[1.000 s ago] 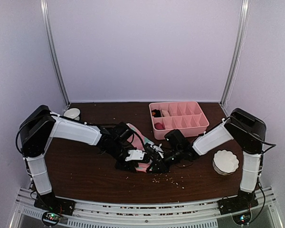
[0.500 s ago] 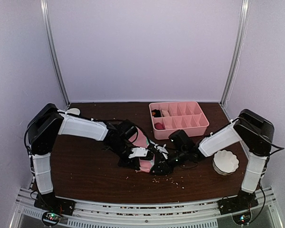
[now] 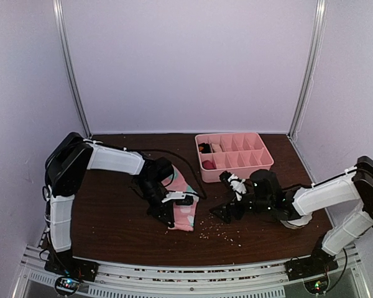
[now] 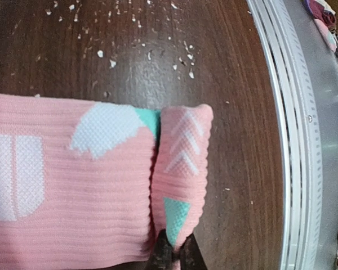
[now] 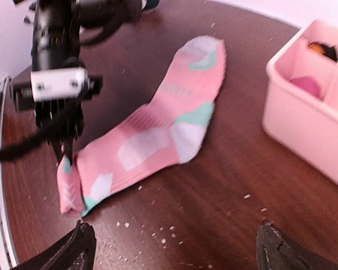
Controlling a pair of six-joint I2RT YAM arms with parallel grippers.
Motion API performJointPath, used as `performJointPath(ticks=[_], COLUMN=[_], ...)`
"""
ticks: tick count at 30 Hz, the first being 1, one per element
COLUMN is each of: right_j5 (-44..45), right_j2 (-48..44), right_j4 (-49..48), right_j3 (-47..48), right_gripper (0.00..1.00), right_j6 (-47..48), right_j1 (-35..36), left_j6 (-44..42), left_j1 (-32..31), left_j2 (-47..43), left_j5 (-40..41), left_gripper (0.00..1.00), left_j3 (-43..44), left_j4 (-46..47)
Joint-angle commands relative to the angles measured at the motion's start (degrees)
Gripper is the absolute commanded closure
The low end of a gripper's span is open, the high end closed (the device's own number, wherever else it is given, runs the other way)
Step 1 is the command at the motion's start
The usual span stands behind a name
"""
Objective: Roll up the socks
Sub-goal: Roll the sock at the center of the board.
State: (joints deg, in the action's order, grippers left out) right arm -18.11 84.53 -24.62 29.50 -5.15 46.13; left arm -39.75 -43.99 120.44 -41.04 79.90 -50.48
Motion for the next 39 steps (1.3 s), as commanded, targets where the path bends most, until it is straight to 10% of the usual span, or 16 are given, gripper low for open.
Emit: performJointPath(ticks=[1,4,11,16,39], right_j5=[16.5,15.2,18.8,4.6,-3.2], right_j2=[-6.9,-6.1,-6.8,-3.1,20.5], right_j4=[-16.3,-21.3,-9.0,-24.7,-5.6], right_j3=[-6.7,-9.6,-6.4,-13.7,12.8], right_gripper=[0.01,0.0,0.01,0.29,0.61], right_j6=[-9.8,-20.2,2.1,5.9,21.6], right_j1=[-1.0,-3.8,9.1,12.6,14.6], left_j6=[-0.3,0.3,4.7,7.6,9.2], left_j1=[0.9,1.1,1.4,1.4,1.4], left_j2=[2.3,4.6,8.6,11.5,14.1], left_j5=[-3.5,-3.9,-0.9,1.9,4.9], left_gripper=[1.0,1.0,1.0,1.0,1.0], left_j3=[2.7,5.3,10.1,13.7,15.0], left_j4=[-7.8,-10.3,-12.2,-14.5,-15.4])
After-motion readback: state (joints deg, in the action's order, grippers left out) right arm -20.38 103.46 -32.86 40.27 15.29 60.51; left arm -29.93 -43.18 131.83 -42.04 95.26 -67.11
